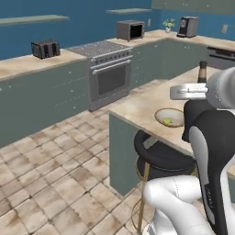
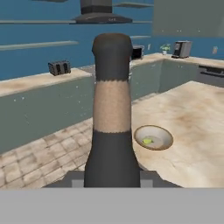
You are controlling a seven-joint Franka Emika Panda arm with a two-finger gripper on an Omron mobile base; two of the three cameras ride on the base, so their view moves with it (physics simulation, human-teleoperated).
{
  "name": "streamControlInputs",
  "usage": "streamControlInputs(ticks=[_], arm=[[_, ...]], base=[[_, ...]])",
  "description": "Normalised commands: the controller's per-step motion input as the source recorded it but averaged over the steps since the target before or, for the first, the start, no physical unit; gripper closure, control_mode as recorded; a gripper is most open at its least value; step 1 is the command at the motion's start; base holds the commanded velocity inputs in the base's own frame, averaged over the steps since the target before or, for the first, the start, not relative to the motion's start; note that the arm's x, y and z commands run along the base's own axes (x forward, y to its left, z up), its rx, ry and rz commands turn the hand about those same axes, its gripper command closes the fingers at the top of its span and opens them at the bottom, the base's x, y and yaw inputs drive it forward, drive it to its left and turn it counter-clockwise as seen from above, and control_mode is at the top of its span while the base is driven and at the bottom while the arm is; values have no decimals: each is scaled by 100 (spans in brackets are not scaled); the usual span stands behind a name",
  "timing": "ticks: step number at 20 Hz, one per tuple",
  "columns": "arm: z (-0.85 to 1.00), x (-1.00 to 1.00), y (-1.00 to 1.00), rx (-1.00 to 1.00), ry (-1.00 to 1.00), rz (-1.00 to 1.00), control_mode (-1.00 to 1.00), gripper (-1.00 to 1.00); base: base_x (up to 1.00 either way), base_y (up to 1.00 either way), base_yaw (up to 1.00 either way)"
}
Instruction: There is a bowl on the dining counter. Grab a lemon wedge from the fridge and place it in the bowl. Then get the liquor bottle and glass cup from the cabinet and place them next to the bowl.
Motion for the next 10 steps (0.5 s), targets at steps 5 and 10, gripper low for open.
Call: streamControlInputs(ticks=[5, 10], arm=[[0, 0, 0, 0, 0, 0, 100, 100], [0, 0, 0, 0, 0, 0, 100, 100]], base=[[21, 22, -46], [11, 35, -44]])
